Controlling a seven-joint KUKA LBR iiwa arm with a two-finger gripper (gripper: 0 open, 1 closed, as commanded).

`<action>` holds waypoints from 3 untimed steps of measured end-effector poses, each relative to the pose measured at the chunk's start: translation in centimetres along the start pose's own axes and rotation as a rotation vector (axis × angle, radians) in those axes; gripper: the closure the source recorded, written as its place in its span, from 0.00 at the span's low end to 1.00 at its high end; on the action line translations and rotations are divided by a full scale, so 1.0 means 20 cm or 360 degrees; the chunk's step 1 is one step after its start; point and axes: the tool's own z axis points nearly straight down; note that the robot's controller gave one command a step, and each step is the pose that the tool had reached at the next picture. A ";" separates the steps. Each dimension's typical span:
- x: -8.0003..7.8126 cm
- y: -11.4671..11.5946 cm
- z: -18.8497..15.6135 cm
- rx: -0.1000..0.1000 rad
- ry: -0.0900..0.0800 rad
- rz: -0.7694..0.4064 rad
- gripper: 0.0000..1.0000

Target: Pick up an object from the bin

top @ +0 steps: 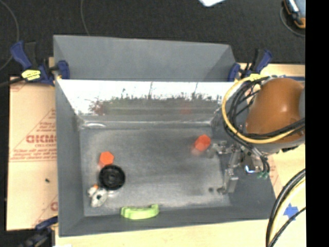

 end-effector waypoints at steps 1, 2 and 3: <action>-0.11 0.12 -0.02 0.0000 -0.0023 0.0111 0.00; -0.21 -0.17 -0.18 0.0003 -0.0008 -0.0155 0.00; -0.32 -0.02 0.11 -0.0002 -0.0023 0.0055 0.00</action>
Offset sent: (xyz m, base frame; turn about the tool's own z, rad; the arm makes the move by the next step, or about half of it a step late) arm 0.0435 -0.0316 0.0346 -0.0983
